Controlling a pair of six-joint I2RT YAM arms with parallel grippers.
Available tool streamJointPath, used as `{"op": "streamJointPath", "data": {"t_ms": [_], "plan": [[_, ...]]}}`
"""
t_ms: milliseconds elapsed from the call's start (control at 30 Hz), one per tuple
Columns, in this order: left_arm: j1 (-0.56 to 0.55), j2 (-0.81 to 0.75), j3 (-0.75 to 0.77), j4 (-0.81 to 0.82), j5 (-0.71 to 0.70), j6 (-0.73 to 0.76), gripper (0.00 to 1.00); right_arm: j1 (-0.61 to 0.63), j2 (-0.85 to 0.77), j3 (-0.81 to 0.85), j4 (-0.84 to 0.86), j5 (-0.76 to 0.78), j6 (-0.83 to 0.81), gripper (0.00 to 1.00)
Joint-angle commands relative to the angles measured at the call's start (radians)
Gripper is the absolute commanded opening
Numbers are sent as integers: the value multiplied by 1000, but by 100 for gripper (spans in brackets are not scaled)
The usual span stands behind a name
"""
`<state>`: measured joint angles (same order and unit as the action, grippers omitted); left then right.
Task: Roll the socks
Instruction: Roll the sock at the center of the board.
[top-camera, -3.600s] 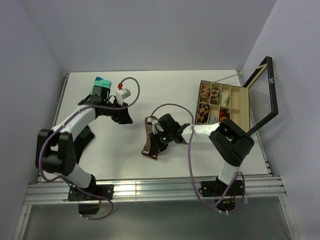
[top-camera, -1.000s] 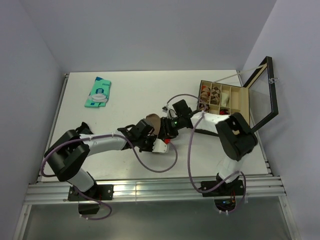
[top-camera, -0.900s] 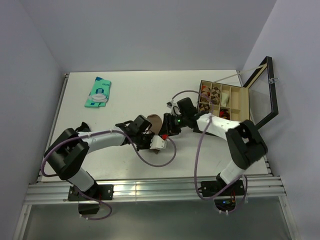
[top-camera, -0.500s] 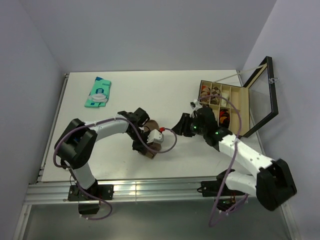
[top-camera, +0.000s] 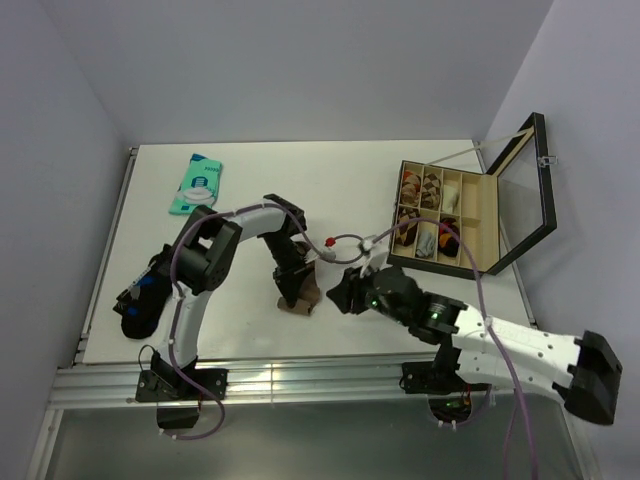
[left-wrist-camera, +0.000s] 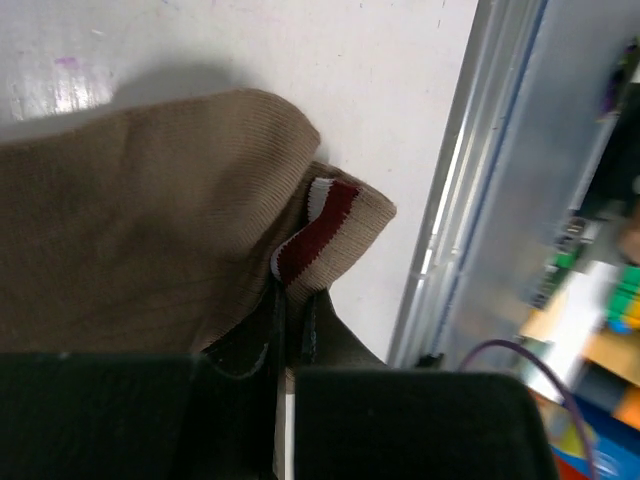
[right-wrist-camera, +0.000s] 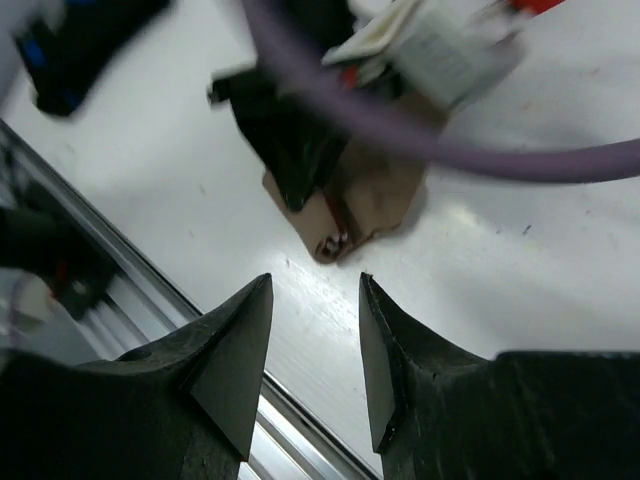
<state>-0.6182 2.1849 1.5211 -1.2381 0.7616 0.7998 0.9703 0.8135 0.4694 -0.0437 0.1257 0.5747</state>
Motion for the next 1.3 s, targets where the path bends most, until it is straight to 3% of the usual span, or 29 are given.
{"op": "streamJointPath", "data": {"t_ms": [0, 167, 300, 667, 967, 1267], "plan": [[0, 111, 89, -82, 21, -37, 2, 140, 119, 67, 25, 222, -105, 47], [6, 205, 158, -130, 2, -102, 2, 301, 341, 207, -2, 353, -223, 49], [12, 245, 175, -133, -31, -129, 2, 317, 481, 261, 34, 289, -356, 52], [18, 256, 130, -132, -139, -119, 5, 327, 694, 411, -41, 158, -507, 57], [17, 242, 54, -132, -174, -59, 5, 355, 851, 480, -73, 180, -550, 57], [17, 242, 53, -133, -177, -53, 6, 393, 898, 500, -53, 239, -555, 57]]}}
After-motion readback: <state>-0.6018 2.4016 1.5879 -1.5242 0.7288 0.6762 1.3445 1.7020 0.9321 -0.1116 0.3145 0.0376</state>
